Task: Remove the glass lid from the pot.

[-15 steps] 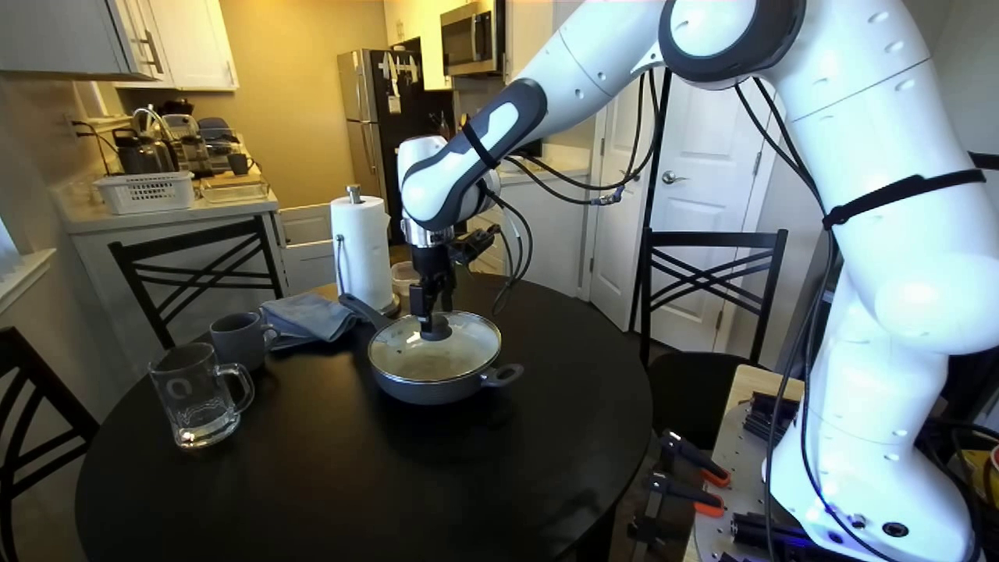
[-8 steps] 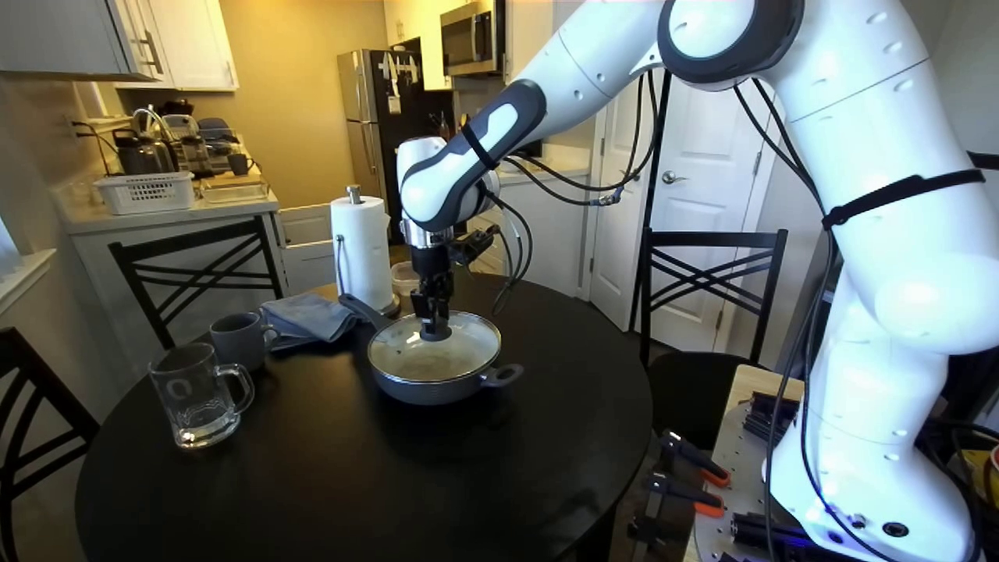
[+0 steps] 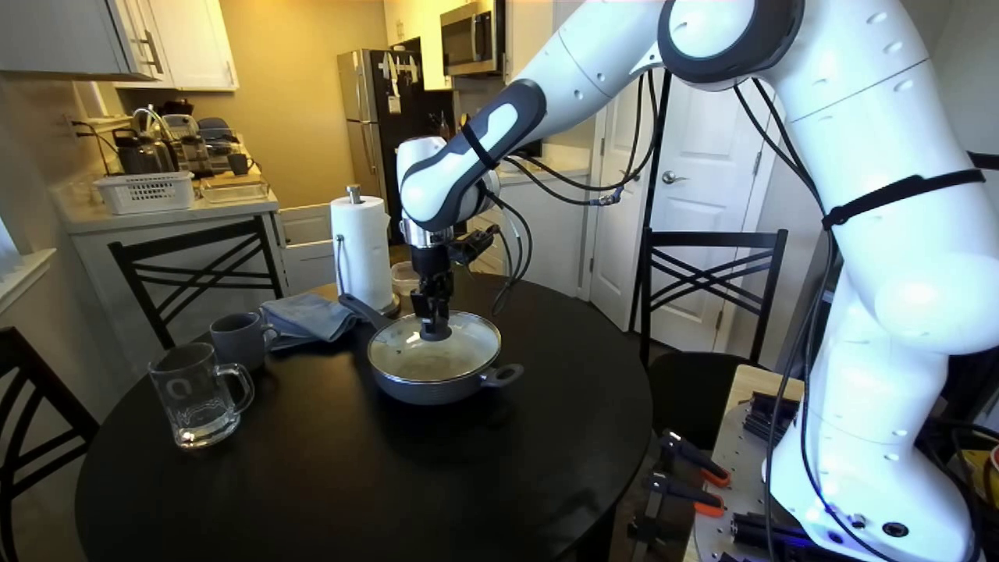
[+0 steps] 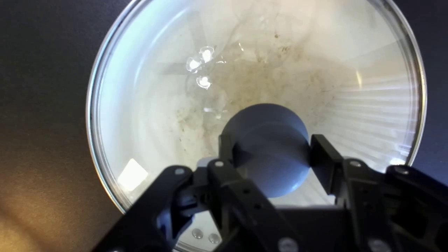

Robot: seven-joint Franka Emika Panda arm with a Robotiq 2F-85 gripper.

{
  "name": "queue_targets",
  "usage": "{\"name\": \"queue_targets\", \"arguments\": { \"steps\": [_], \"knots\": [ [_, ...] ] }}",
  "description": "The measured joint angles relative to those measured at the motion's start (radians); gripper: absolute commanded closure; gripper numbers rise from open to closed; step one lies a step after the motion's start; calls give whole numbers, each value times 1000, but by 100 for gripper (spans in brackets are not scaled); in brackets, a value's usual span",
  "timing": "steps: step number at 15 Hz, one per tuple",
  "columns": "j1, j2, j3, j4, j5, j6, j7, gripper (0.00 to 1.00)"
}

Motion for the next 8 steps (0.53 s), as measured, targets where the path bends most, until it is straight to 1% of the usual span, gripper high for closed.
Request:
{"name": "queue_targets", "arguments": {
  "steps": [5,8],
  "knots": [
    [16,-13,7,3,-5,-5,0,68],
    [36,-35,11,15,-5,-43,0,68]
  ]
}}
